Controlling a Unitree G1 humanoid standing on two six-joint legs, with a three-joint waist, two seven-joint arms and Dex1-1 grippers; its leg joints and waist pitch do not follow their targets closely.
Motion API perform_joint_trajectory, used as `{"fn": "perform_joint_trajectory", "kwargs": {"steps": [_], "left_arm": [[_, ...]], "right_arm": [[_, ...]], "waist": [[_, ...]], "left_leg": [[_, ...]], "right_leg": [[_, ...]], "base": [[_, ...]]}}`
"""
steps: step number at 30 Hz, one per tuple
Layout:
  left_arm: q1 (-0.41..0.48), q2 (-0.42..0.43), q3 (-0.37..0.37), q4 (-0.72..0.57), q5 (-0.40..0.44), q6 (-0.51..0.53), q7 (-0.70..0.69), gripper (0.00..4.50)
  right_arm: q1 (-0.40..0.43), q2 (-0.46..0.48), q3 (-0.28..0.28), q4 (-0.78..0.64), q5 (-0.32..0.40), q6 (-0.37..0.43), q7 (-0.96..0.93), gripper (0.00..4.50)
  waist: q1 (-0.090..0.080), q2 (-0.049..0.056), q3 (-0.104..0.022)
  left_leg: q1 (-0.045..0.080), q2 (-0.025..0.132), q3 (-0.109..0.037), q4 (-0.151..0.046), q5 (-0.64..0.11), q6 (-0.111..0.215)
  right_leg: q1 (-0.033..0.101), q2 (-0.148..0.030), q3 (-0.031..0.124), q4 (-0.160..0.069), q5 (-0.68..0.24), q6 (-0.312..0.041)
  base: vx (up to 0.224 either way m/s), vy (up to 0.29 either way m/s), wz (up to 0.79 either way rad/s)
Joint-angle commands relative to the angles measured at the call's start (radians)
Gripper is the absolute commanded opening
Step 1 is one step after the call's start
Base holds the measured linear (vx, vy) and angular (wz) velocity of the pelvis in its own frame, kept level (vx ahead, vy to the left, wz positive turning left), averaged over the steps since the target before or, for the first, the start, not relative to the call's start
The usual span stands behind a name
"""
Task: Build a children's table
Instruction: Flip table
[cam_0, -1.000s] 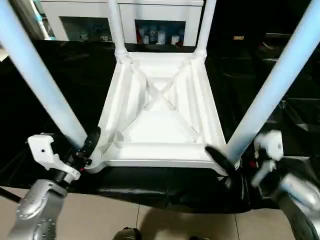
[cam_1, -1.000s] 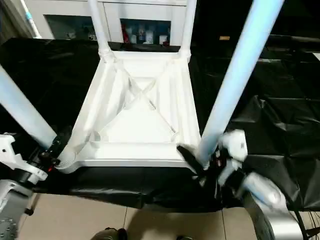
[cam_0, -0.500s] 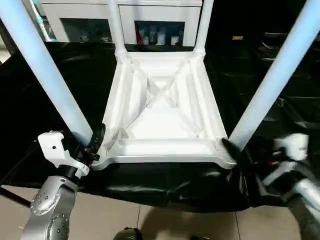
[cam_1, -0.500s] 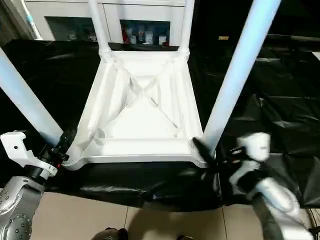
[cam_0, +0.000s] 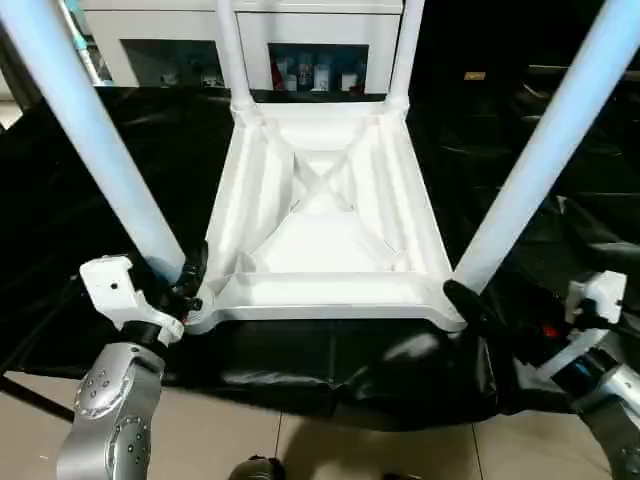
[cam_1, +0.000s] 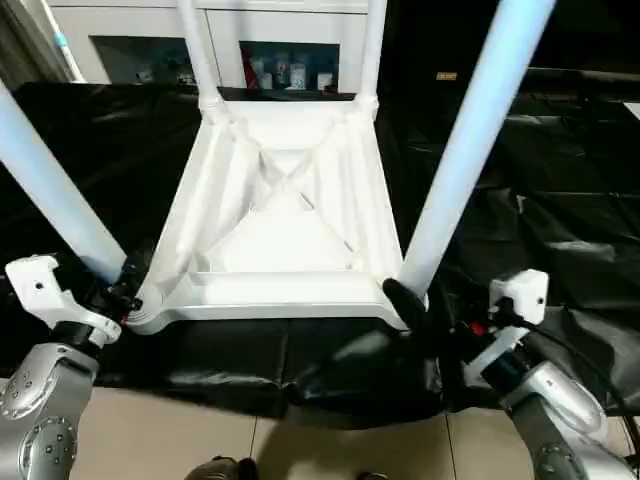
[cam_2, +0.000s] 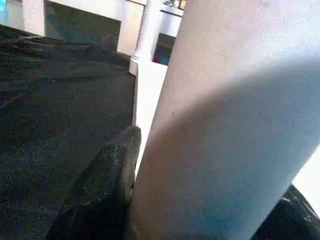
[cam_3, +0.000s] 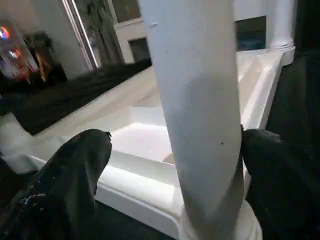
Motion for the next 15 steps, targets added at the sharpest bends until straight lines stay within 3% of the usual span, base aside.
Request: {"fn": "perform_joint_trajectory", "kwargs": {"steps": [1, 2, 9, 13, 15], "left_arm": [[-0.034, -0.033, 0.021, -0.001, -0.071, 0.009, 0.026, 2.35], [-0.037, -0.044, 0.03, -0.007, -0.098, 0.017, 0.025, 2.35], [-0.038, -0.079, 0.057, -0.027, -0.205, 0.046, 0.014, 2.35], [-0.035, -0.097, 0.071, -0.03, -0.241, 0.06, 0.008, 2.35], [-0.036, -0.107, 0.08, -0.032, -0.254, 0.074, 0.01, 2.35]], "right_arm": [[0.001, -0.001, -0.04, -0.049, 0.089, 0.04, 0.013, 4.5], [0.012, -0.01, -0.05, -0.068, 0.139, 0.064, 0.041, 4.5], [0.078, -0.04, -0.043, -0.124, 0.239, 0.107, 0.124, 4.5], [0.07, -0.047, -0.05, -0.122, 0.252, 0.121, 0.123, 4.5], [0.067, -0.064, -0.026, -0.123, 0.214, 0.127, 0.124, 4.5]], "waist": [[-0.002, -0.006, -0.051], [-0.003, -0.009, -0.05], [0.002, -0.01, -0.05], [0.0, -0.009, -0.048], [-0.001, -0.01, -0.048]], "left_leg": [[0.015, 0.049, -0.032, -0.074, -0.32, 0.037], [0.013, 0.049, -0.031, -0.073, -0.318, 0.039], [0.009, 0.049, -0.032, -0.071, -0.308, 0.048], [0.01, 0.047, -0.033, -0.071, -0.314, 0.039], [0.008, 0.047, -0.033, -0.072, -0.308, 0.034]], "right_leg": [[0.025, -0.041, 0.029, -0.085, -0.387, -0.113], [0.027, -0.041, 0.029, -0.085, -0.391, -0.11], [0.024, -0.044, 0.028, -0.091, -0.44, -0.095], [0.02, -0.044, 0.028, -0.094, -0.469, -0.089], [0.023, -0.042, 0.027, -0.093, -0.461, -0.081]], "base": [[0.0, 0.0, 0.0], [0.0, 0.0, 0.0], [0.0, 0.0, 0.0], [0.0, 0.0, 0.0], [0.0, 0.0, 0.0]]}}
